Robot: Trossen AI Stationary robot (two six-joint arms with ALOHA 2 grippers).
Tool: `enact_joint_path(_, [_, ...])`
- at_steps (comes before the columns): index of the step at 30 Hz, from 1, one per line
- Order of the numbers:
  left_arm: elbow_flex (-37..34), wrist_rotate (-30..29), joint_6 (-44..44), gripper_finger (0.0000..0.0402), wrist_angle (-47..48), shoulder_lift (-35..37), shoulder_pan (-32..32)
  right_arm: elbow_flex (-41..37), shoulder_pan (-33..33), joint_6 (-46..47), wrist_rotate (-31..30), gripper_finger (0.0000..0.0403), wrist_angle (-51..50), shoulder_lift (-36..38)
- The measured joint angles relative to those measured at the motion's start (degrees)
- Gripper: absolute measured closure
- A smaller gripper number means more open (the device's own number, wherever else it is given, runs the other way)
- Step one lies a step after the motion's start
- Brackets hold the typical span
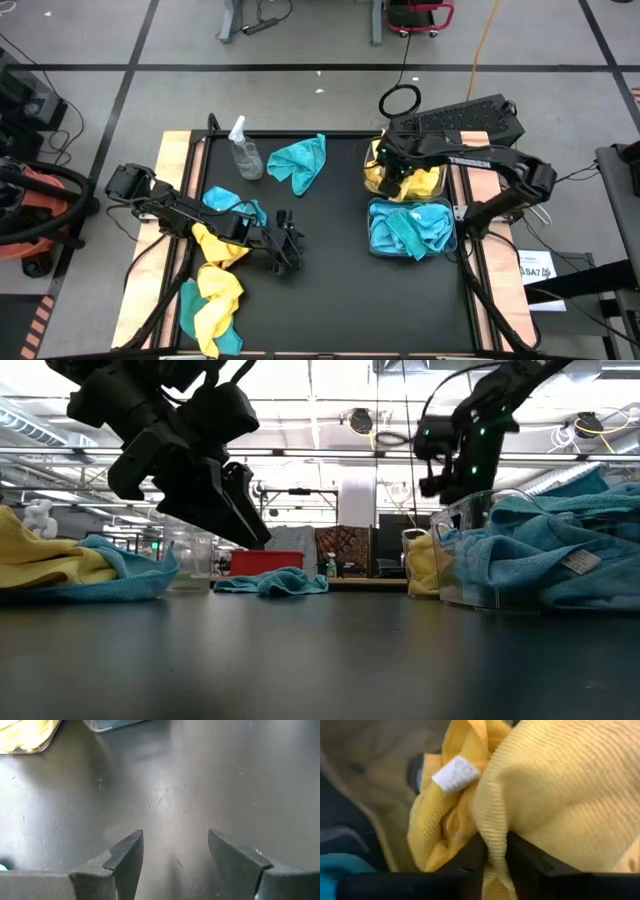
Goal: Sort microfiber towel by color & place in baskets
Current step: Put the yellow microfiber towel into the top transparent bin, then put the blue microfiber towel into the bottom transparent bin
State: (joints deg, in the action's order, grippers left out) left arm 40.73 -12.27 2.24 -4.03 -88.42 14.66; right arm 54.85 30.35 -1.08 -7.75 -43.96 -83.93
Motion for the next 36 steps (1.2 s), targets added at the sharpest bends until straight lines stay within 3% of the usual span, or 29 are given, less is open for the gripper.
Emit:
enact_joint_path(7, [0.00,0.00,0.04,0.0173,-0.61,0.00,0.00,1.75,-0.07,1.56,1.85,0.0265,-3.39,6.79])
enact_joint_path(13, [0.00,0.00,1.09,0.0173,-1.75,0.00,-0.01,1.86,-0.09,2.16,2.34,0.0231,-3.39,12.49])
enact_joint_path(27, [0.00,-0.14,1.16,0.0173,-2.04,0.00,-1.77,1.88,-1.48,2.56,2.18,0.0225,-1.69,20.17])
enact_joint_path(32, [0.00,-0.24,1.53,0.0173,-2.03,0.02,-3.38,1.88,-4.12,2.52,5.31,0.0225,1.65,20.42])
enact_joint_path(36, [0.00,-4.90,1.38,0.0173,-2.01,0.02,-5.52,1.90,-6.53,2.54,6.21,0.0225,4.19,20.29])
